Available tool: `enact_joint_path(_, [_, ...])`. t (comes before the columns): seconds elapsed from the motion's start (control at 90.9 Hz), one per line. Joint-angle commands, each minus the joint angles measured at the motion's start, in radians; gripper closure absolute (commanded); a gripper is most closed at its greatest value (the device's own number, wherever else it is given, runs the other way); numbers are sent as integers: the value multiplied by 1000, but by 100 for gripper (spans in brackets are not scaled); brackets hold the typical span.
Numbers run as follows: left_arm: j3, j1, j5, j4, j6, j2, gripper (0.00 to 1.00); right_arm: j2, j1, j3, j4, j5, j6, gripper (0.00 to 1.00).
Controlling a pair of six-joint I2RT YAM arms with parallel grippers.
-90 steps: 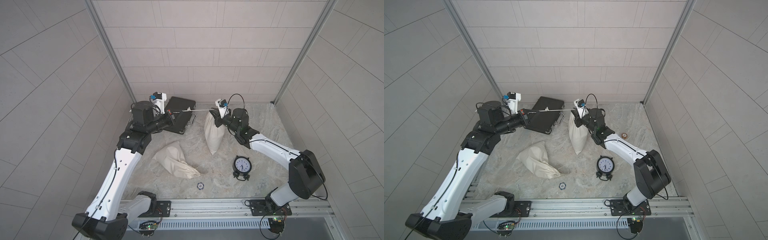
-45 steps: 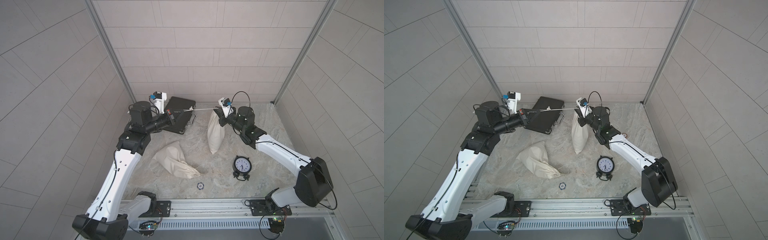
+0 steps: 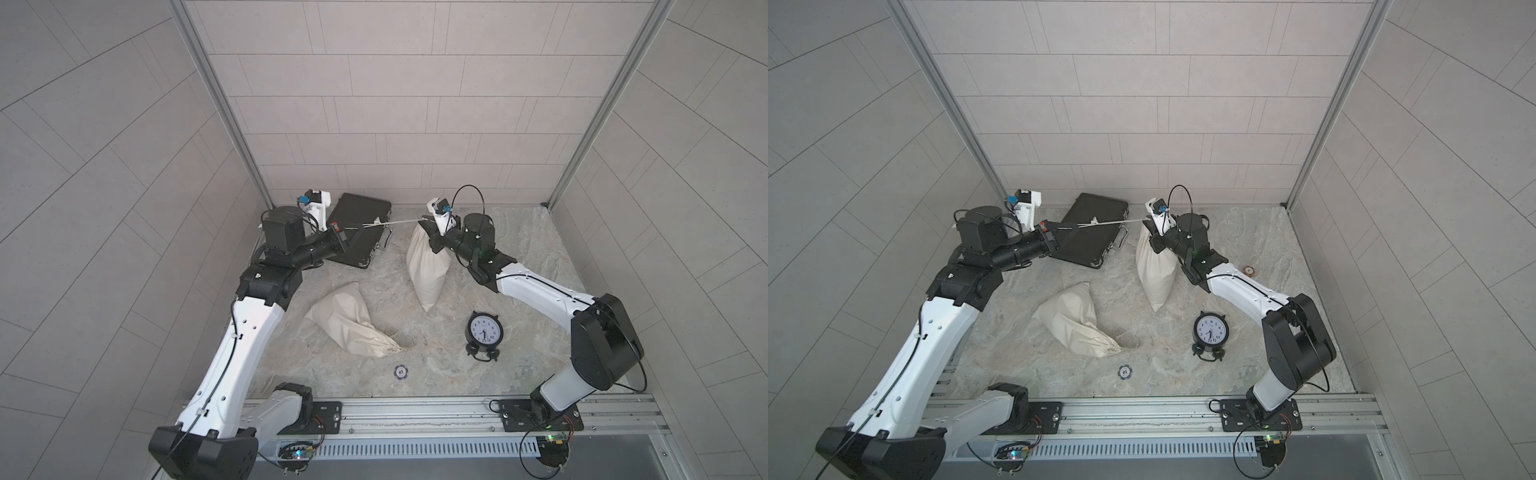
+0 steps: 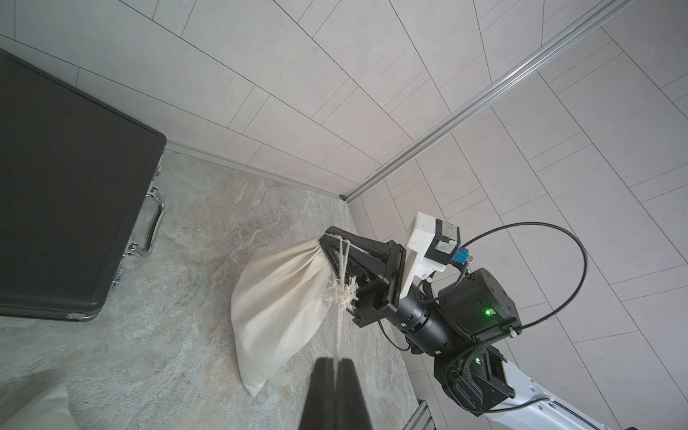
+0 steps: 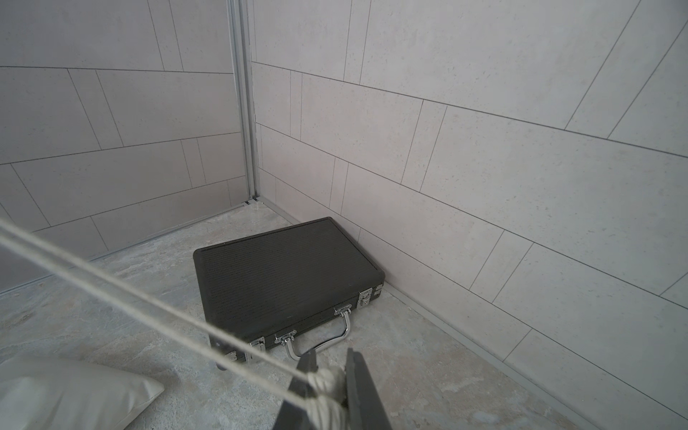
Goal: Close the soil bag
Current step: Frap the soil bag at the center of the board.
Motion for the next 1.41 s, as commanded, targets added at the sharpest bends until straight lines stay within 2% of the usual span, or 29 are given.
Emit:
enact_joint_path(0.0, [109, 104, -119, 135, 5, -189, 100, 7, -246, -51, -318, 600, 2, 86])
enact_joint_path(0.22, [89, 110, -102, 162, -18, -205, 100, -135, -263, -57, -328, 603, -55, 80])
enact_joint_path(0.517, [30, 126, -90, 193, -51, -198, 100, -7, -266, -98, -311, 576, -19, 84])
enact_joint_path(0.704, [-109, 127, -47, 242, -97, -189, 100, 4, -258, -94, -323, 455, 11, 98])
enact_joint_path(0.968, [-359, 127, -89, 263, -109, -194, 100, 11, -249, -107, -343, 405, 53, 98])
enact_joint_path(1.035, [-403, 127, -109, 255, -102, -197, 100, 5, -244, -111, -353, 389, 67, 95])
enact_joint_path(1.101, [-434, 127, -143, 232, -81, -204, 99, -7, -239, -114, -363, 382, 87, 89])
enact_joint_path(1.156, [-461, 127, -189, 217, -70, -216, 91, -23, -237, -126, -364, 383, 113, 82])
enact_joint_path(1.266, [-496, 127, -325, 194, -55, -266, 61, -70, -237, -156, -355, 407, 157, 67])
enact_joint_path(1.398, [-522, 148, -556, 161, -44, -366, 25, -142, -249, -226, -300, 498, 207, 52])
